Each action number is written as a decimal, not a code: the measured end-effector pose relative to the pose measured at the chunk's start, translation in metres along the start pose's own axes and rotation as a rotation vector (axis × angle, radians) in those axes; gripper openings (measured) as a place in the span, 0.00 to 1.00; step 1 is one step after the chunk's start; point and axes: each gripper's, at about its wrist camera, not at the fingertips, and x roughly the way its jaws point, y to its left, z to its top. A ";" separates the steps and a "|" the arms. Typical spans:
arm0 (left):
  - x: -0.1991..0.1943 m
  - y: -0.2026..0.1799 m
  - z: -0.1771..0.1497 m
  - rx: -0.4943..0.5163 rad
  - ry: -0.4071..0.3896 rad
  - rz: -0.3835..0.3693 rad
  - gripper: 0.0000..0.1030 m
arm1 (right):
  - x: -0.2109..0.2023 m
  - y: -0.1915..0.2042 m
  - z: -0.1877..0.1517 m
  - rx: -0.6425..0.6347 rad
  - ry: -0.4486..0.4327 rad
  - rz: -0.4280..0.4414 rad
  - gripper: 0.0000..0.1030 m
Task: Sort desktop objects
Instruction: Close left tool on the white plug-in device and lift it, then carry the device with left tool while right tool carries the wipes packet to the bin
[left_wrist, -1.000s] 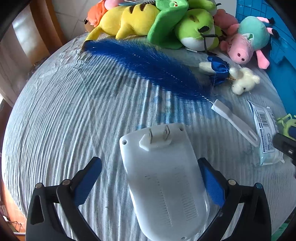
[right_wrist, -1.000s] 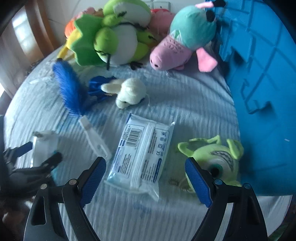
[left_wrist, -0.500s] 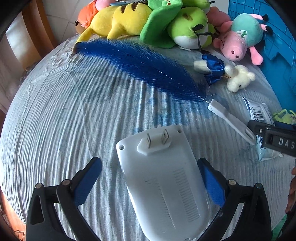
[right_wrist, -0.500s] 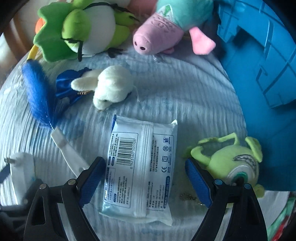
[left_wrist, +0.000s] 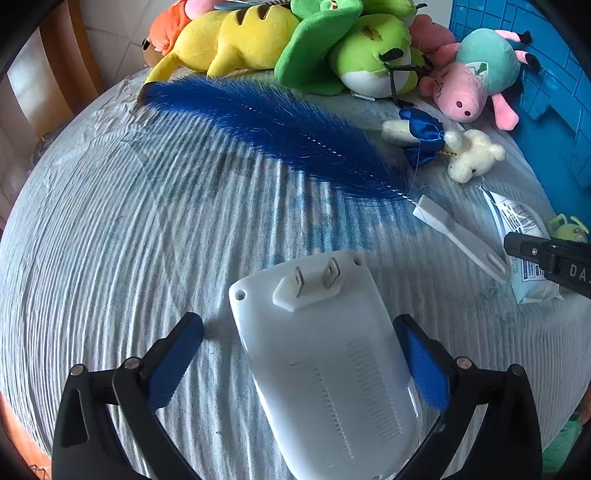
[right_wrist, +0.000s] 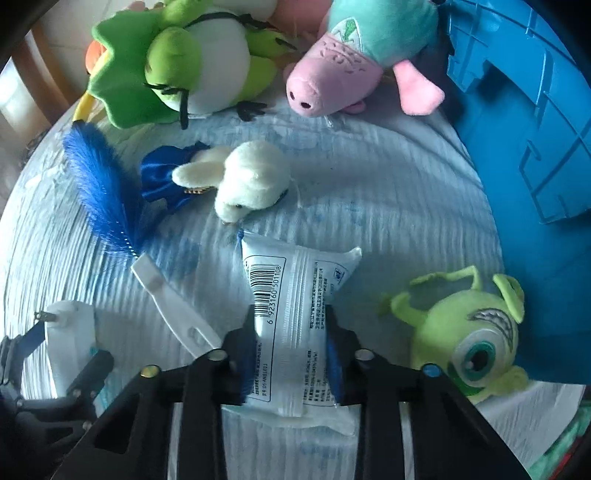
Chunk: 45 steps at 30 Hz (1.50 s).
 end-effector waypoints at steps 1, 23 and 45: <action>0.000 0.000 0.000 -0.001 -0.003 -0.003 1.00 | -0.001 0.000 -0.001 0.000 -0.004 0.008 0.23; -0.015 0.019 -0.005 0.012 -0.068 -0.083 0.71 | -0.074 0.039 0.010 -0.069 -0.197 0.122 0.23; -0.195 -0.021 0.130 0.273 -0.390 -0.189 0.66 | -0.278 0.044 0.030 -0.065 -0.559 0.212 0.23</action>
